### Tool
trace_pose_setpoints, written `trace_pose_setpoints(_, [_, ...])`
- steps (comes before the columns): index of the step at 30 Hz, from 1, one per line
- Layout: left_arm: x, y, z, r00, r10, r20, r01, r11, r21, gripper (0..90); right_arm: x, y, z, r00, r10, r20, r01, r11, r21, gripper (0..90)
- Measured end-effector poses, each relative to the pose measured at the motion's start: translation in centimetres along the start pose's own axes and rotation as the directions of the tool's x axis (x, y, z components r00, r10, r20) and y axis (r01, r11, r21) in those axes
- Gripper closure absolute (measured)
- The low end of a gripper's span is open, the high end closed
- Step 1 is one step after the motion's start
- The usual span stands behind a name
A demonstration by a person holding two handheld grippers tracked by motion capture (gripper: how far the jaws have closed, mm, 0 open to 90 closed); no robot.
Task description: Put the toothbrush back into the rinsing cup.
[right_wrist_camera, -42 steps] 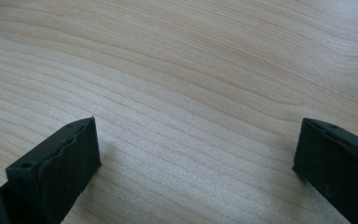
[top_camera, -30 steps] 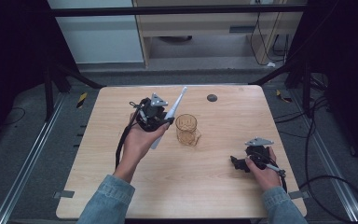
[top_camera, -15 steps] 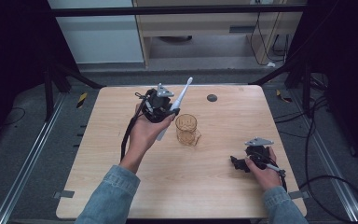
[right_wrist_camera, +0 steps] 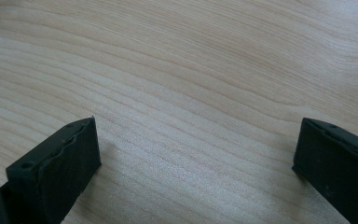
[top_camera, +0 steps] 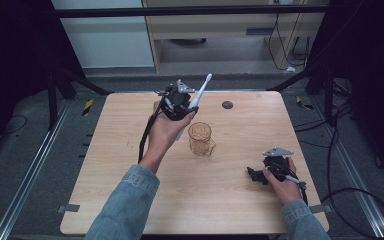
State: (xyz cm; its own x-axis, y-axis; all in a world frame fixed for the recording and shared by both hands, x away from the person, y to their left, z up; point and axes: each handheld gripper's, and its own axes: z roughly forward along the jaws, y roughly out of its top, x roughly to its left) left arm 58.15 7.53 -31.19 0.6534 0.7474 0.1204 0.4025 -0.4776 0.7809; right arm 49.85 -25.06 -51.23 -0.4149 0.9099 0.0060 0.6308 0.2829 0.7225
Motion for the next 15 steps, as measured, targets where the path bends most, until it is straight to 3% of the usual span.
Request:
trace_pose_setpoints(5, [0.12,0.28,0.15,0.9999,-0.006,-0.011,0.006,0.9999,-0.009,66.8,0.0,0.0,0.0,1.0,-0.001,0.0,0.001,1.0,0.0,0.5])
trace_pose_setpoints(15, [-0.01,0.61,-0.18,0.9988,-0.016,-0.046,0.012,0.9969,-0.078,66.8,0.0,0.0,-0.01,1.0,-0.001,0.001,0.001,1.0,0.001,0.5])
